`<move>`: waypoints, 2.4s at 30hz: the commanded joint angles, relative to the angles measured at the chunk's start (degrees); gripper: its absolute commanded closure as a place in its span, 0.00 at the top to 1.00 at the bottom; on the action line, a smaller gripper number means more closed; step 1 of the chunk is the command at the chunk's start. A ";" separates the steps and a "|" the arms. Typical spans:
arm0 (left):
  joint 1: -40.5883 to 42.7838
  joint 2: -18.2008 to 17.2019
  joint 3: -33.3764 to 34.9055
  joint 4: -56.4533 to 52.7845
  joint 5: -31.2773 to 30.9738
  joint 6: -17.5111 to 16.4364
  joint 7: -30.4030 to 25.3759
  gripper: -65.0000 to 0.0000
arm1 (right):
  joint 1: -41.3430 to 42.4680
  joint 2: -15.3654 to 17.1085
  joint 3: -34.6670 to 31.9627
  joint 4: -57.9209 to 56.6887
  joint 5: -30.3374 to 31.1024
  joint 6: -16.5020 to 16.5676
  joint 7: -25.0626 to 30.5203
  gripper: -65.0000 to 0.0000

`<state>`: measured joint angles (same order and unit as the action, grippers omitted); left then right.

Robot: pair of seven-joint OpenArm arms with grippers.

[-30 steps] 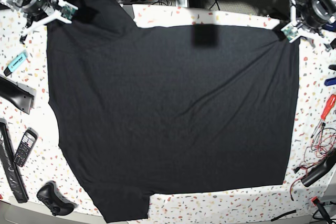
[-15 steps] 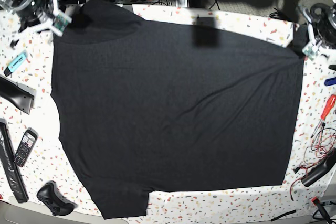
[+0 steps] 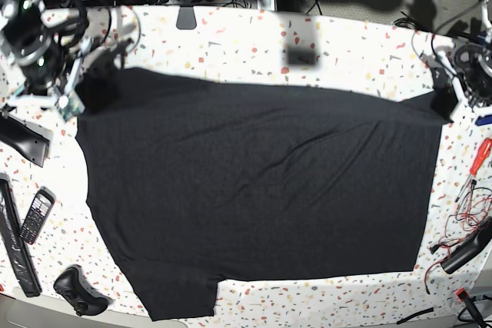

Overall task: Fold the T-shirt properly
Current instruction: 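Pull both shoulder corners apart and back to straighten the shirt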

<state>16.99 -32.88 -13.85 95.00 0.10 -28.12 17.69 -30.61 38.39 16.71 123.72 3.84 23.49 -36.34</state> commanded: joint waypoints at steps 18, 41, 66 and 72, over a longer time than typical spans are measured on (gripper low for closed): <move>-16.63 2.47 10.27 -15.23 -0.11 1.75 -1.29 0.00 | 23.28 -0.46 -8.13 -26.18 0.55 -0.55 1.22 0.00; -20.31 -1.73 10.12 -20.59 -9.75 1.92 8.17 0.49 | 25.81 -0.46 -3.17 -25.16 11.10 -0.50 -3.93 0.24; -19.52 9.11 7.78 -26.93 -18.25 6.95 6.34 0.25 | 25.86 -11.26 -0.17 -40.50 15.58 -0.15 -1.62 0.00; -15.06 9.18 7.78 -26.69 -18.58 0.42 6.69 0.25 | 21.03 -10.75 -0.09 -40.74 11.52 1.64 -1.44 0.00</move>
<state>1.28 -23.38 -6.31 68.31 -19.27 -26.63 20.73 -9.76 26.68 16.19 82.46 16.19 24.88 -36.29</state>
